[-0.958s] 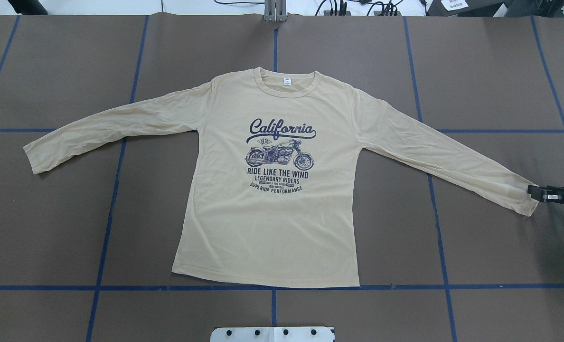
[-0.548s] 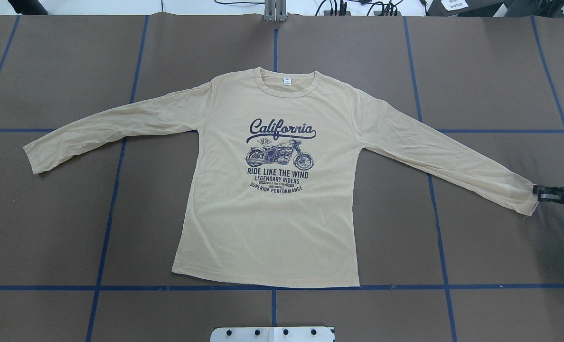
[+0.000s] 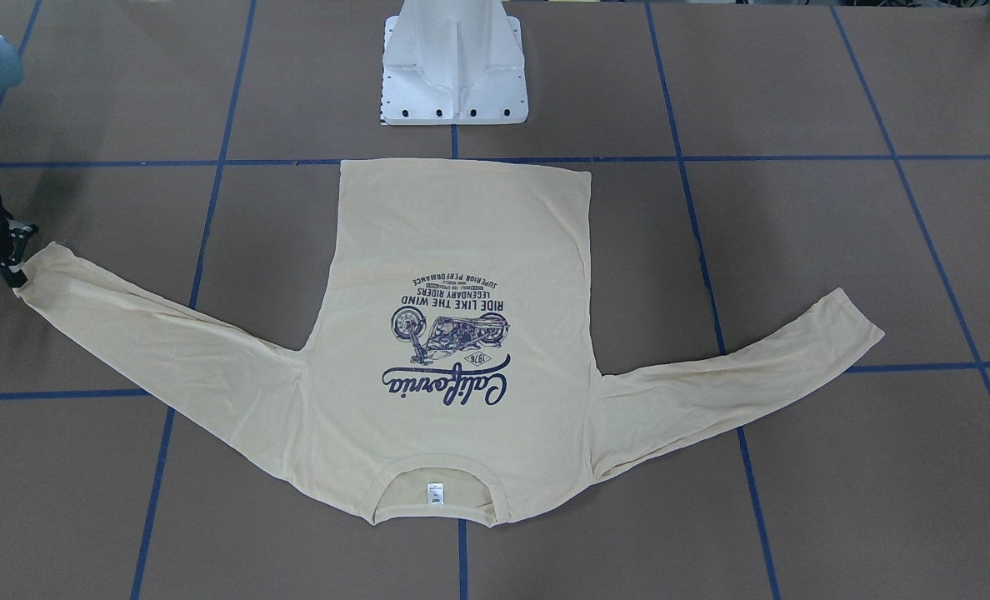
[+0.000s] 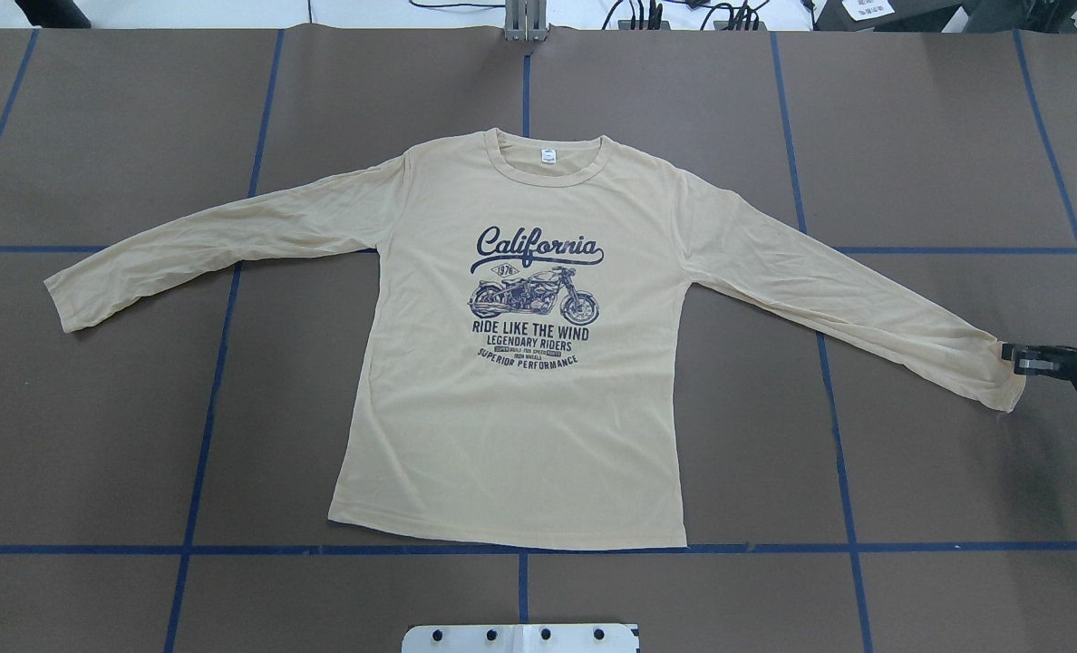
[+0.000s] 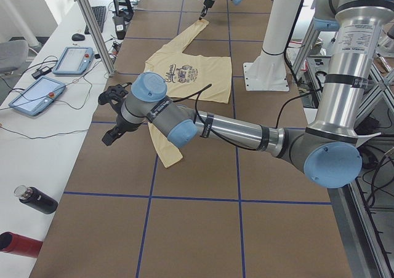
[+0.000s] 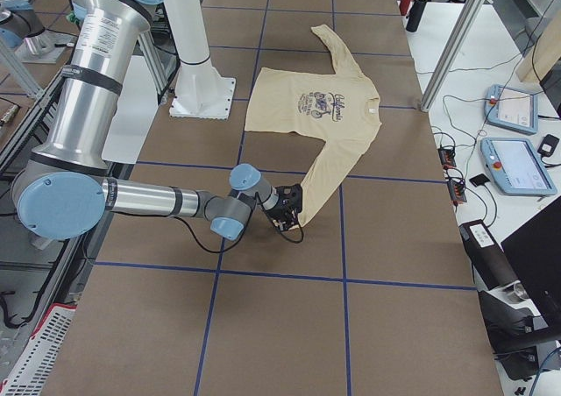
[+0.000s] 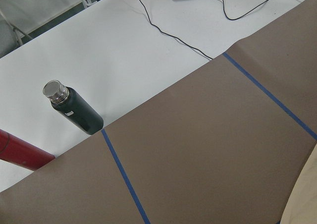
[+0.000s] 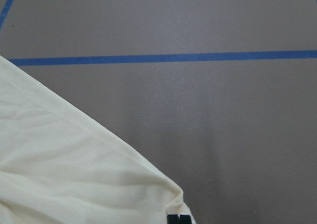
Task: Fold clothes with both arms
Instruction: 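Reach the right gripper to the cuff of the sleeve nearest it and grasp, then lift the sleeve with the right gripper and fold it across the shirt body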
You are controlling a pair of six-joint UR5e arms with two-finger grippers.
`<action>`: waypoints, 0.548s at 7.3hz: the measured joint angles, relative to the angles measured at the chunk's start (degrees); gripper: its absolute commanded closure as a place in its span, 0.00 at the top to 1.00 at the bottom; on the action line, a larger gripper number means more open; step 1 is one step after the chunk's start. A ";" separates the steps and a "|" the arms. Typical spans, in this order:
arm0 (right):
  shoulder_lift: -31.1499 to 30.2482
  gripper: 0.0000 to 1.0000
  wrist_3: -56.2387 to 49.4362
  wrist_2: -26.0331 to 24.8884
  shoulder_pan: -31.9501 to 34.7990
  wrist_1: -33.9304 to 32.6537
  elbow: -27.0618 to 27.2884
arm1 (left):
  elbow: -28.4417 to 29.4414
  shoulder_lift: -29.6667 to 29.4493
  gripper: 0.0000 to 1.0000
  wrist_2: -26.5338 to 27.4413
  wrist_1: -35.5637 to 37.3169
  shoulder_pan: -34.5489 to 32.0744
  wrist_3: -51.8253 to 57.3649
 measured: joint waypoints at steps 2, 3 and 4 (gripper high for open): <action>4.71 0.00 0.07 3.32 4.34 -15.86 12.05 | 0.34 0.00 1.00 0.00 -0.01 0.00 0.00; 11.24 0.00 0.18 3.62 5.61 -28.01 16.90 | 0.48 0.00 1.00 0.00 0.01 0.00 0.00; 20.52 0.00 1.18 3.51 6.28 -40.55 19.24 | 0.56 0.00 1.00 0.00 0.00 0.00 0.00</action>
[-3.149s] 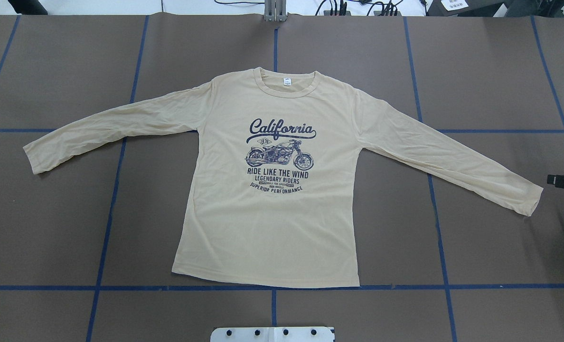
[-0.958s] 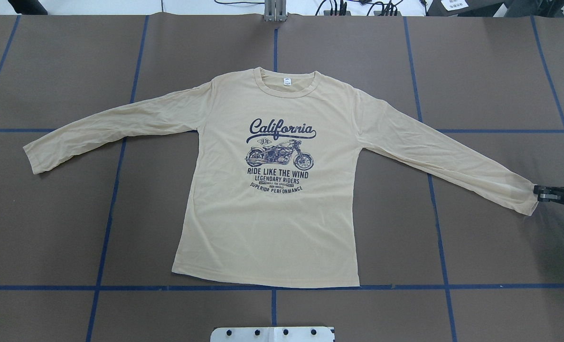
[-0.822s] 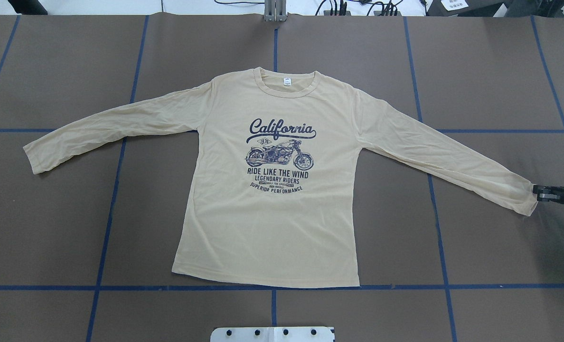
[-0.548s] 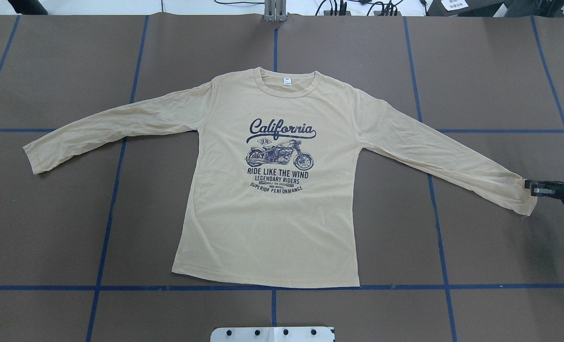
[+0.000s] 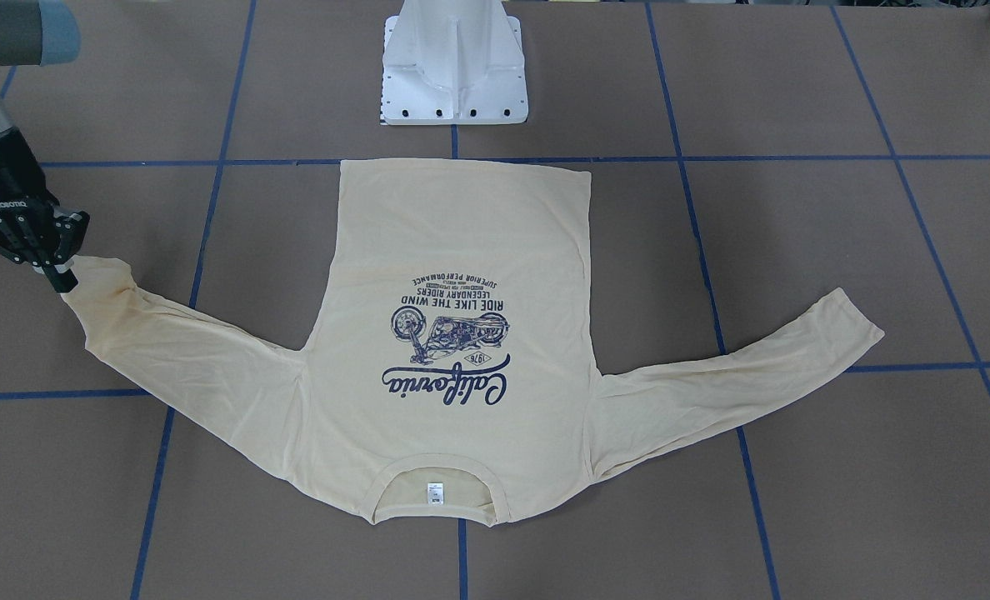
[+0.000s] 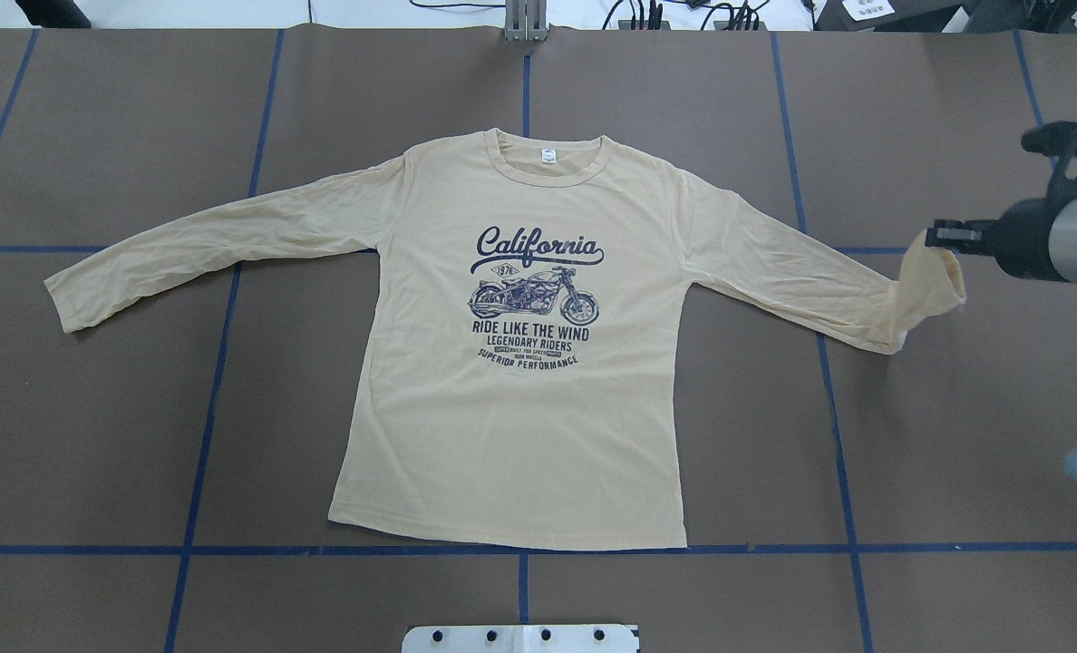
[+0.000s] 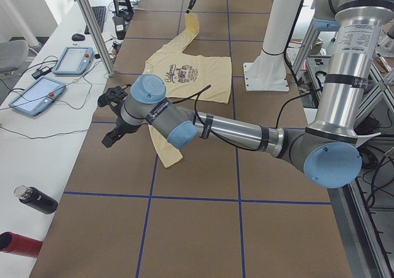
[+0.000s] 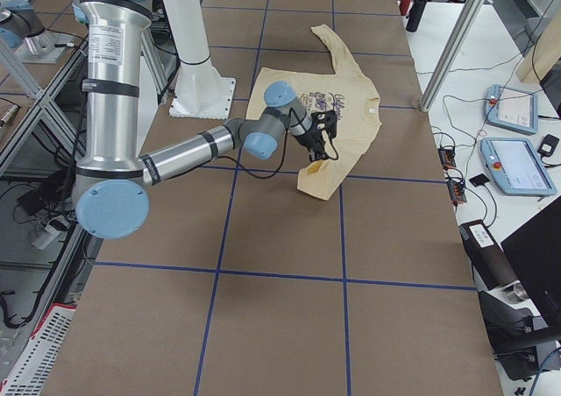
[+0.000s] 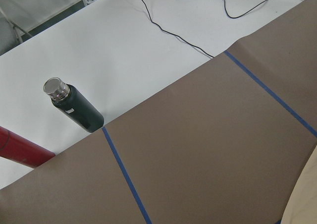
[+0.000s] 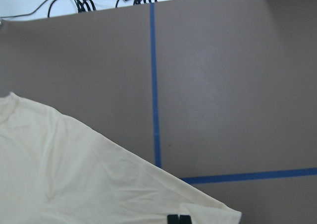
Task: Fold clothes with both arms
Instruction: 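Lift the sleeve with the right gripper and fold it across the shirt body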
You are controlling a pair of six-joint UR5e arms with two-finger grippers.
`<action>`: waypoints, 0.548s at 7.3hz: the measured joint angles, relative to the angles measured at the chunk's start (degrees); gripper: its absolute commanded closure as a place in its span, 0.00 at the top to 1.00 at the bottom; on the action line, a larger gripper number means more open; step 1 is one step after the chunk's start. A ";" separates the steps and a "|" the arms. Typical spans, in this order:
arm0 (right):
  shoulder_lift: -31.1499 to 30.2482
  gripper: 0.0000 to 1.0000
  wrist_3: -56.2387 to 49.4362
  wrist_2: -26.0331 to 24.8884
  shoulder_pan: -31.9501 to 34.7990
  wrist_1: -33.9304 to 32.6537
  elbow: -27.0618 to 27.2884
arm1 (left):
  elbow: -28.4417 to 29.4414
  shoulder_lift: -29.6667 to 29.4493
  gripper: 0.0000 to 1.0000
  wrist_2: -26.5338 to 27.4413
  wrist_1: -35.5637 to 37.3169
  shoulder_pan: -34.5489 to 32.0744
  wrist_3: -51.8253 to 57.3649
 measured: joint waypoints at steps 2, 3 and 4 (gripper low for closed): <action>20.06 0.00 4.42 -3.43 -1.76 -19.20 -1.21 | 0.11 0.00 1.00 0.00 0.01 0.00 -0.02; 28.50 0.00 7.86 -8.60 -5.46 -22.69 -5.28 | 0.19 0.00 1.00 0.00 0.02 0.00 -0.06; 36.26 0.00 10.76 -13.86 -9.03 -23.89 -11.27 | 0.40 0.00 1.00 0.00 0.02 0.00 -0.06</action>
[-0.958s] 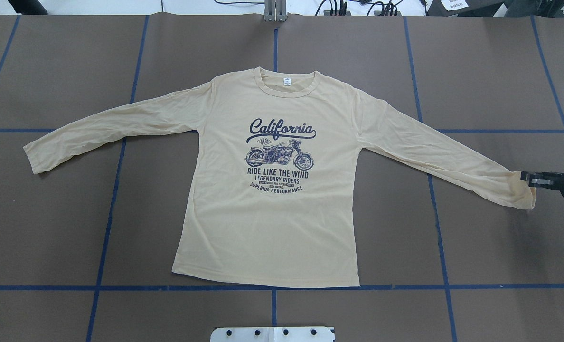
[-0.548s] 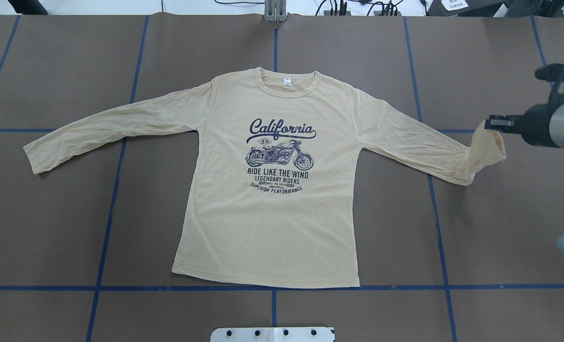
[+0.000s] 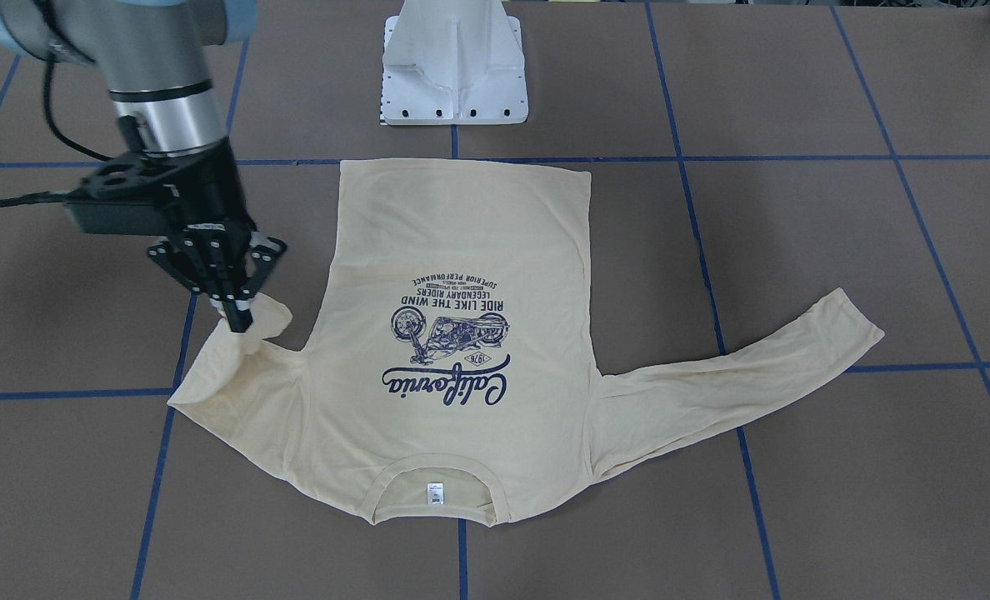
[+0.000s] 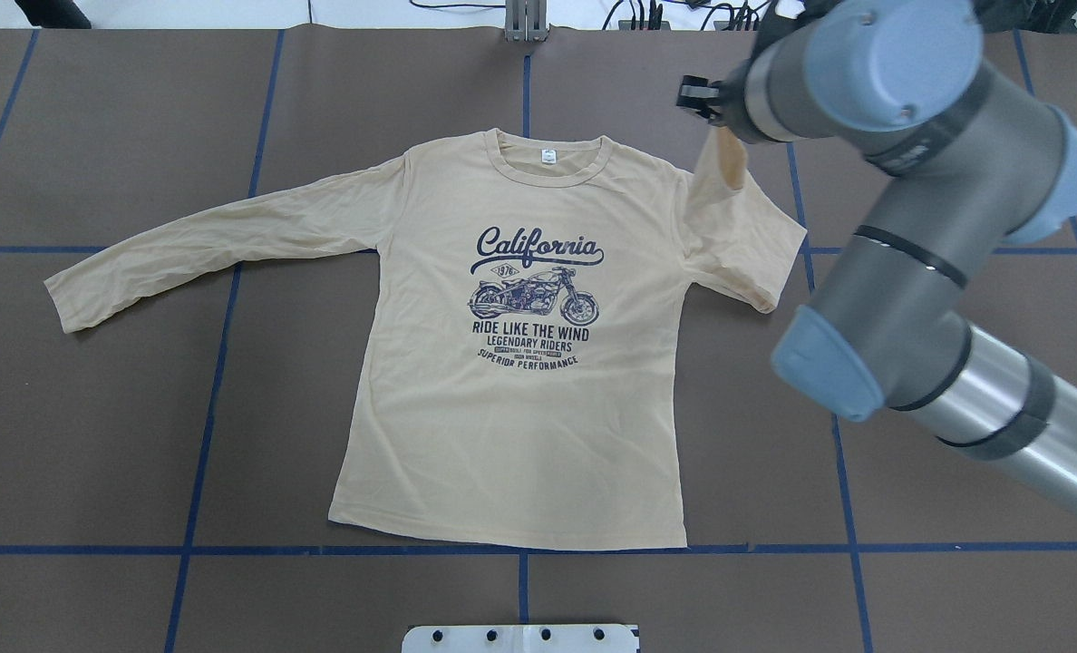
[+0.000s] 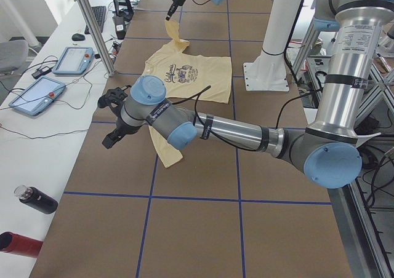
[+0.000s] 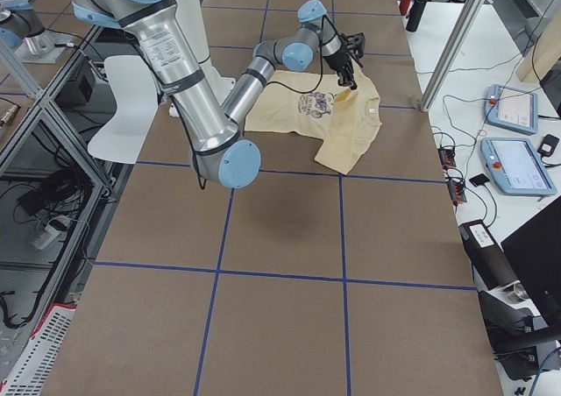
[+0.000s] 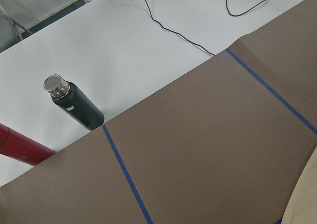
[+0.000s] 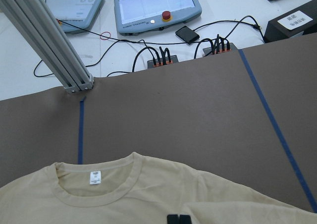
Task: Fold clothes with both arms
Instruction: 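Lift the sleeve with the right gripper and fold it across the shirt body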
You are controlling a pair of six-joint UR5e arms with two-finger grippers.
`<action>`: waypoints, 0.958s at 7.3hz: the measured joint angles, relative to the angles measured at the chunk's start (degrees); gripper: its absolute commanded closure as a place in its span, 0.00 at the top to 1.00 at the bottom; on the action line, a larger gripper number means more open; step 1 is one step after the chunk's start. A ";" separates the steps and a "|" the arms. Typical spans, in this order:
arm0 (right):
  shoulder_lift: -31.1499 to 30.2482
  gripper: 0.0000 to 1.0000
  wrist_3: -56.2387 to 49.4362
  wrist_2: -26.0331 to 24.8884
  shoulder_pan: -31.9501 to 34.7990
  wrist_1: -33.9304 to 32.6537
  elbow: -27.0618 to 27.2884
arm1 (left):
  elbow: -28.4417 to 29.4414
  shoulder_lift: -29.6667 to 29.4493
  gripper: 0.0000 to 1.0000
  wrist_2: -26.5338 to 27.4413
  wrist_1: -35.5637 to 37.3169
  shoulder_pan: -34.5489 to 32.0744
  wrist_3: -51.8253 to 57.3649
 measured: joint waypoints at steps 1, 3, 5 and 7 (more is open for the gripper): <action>7.99 0.00 2.65 -4.46 -2.94 0.17 -7.60 | 0.28 0.00 1.00 0.00 -0.02 0.00 0.03; 23.18 0.00 6.50 -11.76 -7.14 2.48 -25.57 | 0.70 0.00 1.00 0.00 -0.08 0.00 0.02; 32.94 0.01 9.92 -16.16 -10.21 3.96 -40.78 | 1.28 0.00 1.00 0.00 -0.08 0.00 0.05; 39.26 0.99 15.08 -17.13 -12.03 5.25 -50.77 | 1.60 0.00 1.00 0.00 -0.08 0.00 0.06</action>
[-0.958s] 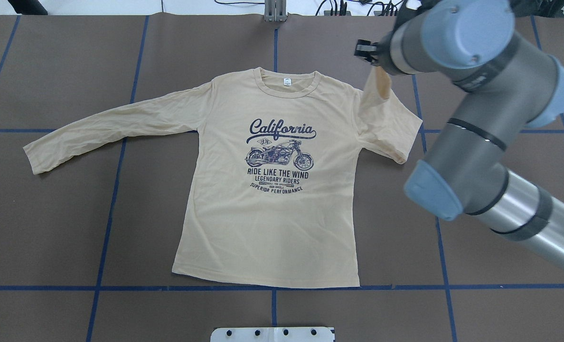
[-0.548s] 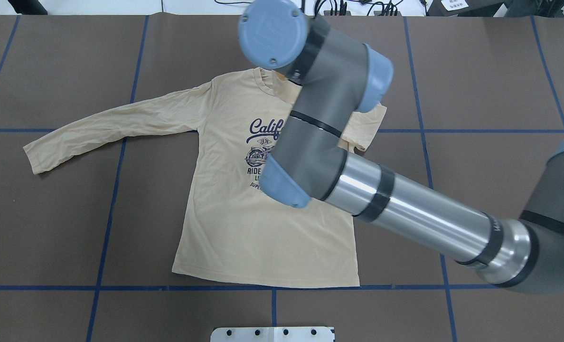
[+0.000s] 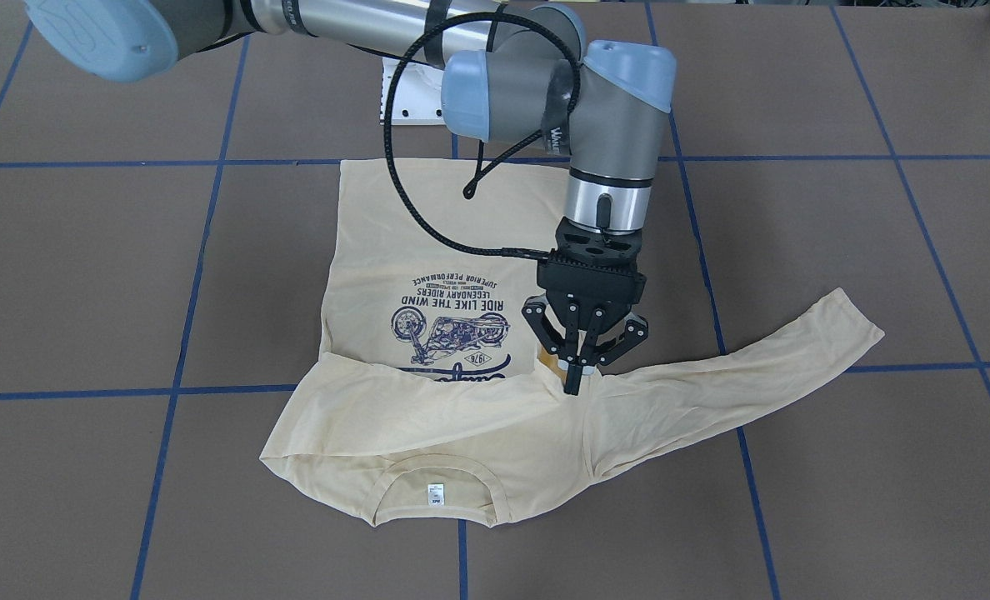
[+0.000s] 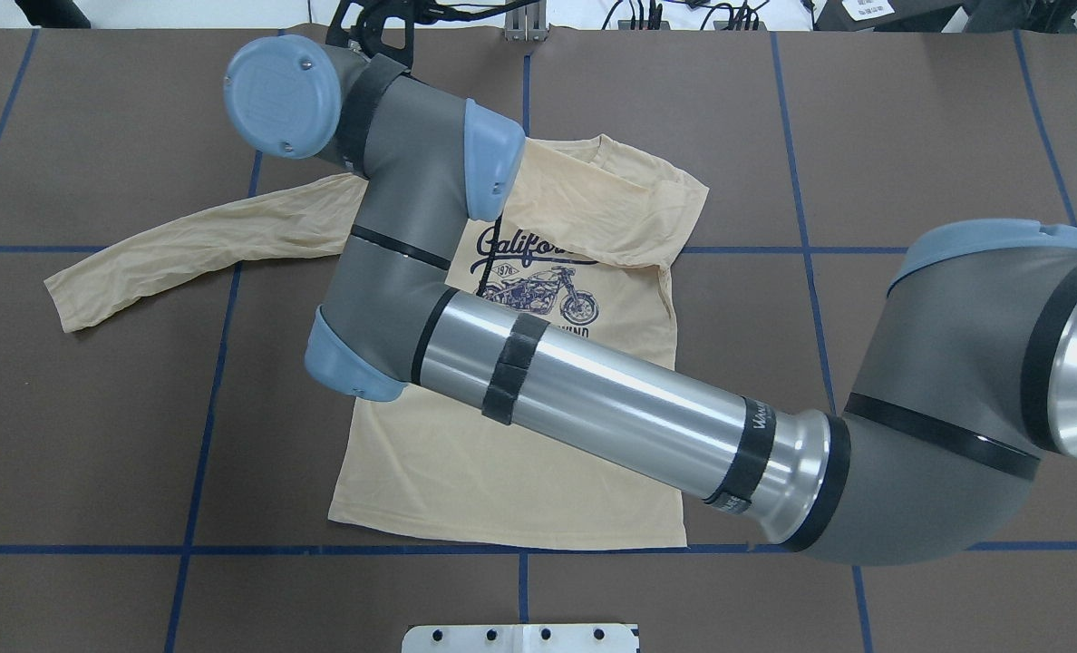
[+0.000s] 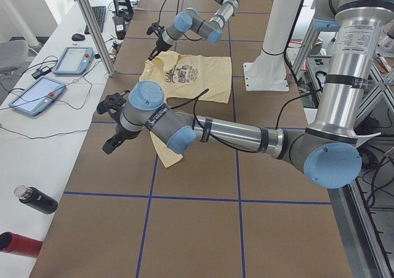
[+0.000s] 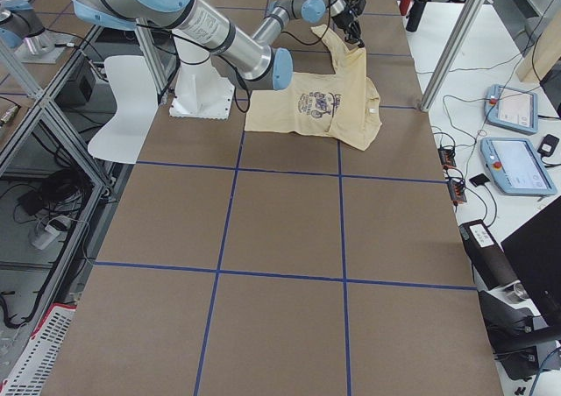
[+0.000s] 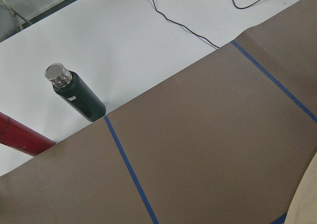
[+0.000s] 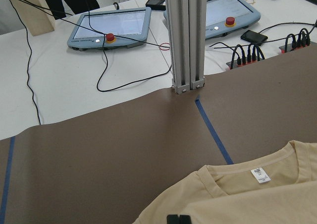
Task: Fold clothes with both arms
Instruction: 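Lift the sleeve with the right gripper and fold it across the shirt body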
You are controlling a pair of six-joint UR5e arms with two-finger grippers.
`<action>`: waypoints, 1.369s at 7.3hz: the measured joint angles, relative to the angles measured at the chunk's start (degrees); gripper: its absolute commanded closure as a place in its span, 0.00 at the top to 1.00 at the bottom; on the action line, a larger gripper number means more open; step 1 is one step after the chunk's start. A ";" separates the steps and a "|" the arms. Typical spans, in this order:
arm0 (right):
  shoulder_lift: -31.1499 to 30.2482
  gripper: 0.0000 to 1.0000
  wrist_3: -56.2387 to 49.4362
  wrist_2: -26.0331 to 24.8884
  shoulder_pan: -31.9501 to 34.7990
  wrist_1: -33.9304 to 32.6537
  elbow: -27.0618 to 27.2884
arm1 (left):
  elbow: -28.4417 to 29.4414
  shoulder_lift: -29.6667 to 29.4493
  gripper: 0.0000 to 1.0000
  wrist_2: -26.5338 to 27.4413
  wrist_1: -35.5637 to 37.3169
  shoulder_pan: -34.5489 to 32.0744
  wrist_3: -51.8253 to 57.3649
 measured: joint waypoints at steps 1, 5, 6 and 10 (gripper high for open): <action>1.92 1.00 1.77 0.04 -0.60 1.15 -2.84 | 0.19 0.00 1.00 0.00 0.00 0.00 0.00; 5.68 1.00 2.34 9.39 2.37 -5.00 -2.12 | 0.41 0.49 1.00 0.06 -2.70 1.36 -0.06; 2.50 1.00 -0.91 14.36 4.94 -7.40 3.06 | 0.66 1.05 1.00 0.24 -5.55 4.43 -0.71; -26.84 1.00 -21.27 27.14 14.73 -16.69 41.33 | 1.17 4.29 1.00 15.78 -22.83 23.50 -22.78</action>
